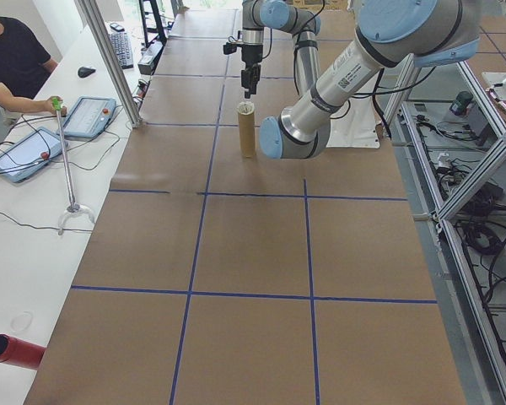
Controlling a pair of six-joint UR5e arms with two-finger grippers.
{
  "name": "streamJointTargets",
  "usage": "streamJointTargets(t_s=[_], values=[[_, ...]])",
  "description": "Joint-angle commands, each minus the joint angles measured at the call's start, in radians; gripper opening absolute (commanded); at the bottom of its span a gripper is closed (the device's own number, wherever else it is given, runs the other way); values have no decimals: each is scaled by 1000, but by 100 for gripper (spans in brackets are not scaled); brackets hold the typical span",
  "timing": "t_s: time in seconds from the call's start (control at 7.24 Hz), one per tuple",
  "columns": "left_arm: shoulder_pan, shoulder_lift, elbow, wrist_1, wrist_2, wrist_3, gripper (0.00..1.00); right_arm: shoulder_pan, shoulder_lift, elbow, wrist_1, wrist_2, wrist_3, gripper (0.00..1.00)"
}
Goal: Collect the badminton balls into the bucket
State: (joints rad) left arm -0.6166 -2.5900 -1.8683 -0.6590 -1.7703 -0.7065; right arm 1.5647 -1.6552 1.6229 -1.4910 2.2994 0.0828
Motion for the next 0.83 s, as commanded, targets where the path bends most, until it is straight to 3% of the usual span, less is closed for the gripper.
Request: streamJointTargets(t_s=[0.0, 0.14, 0.28, 0.55, 0.69], values=[[-61, 2, -34, -46, -6, 7, 100, 0, 0, 0, 0, 0, 0, 100], [-122, 13, -48, -82, -21, 10, 100, 0, 0, 0, 0, 0, 0, 100], [-190, 62, -64, -134, -79, 101, 100, 0, 0, 0, 0, 0, 0, 100], [-393, 221, -71, -308, -231, 330, 100, 0, 0, 0, 0, 0, 0, 100], [-504, 323, -57, -424, -333, 399, 100, 0, 0, 0, 0, 0, 0, 100]])
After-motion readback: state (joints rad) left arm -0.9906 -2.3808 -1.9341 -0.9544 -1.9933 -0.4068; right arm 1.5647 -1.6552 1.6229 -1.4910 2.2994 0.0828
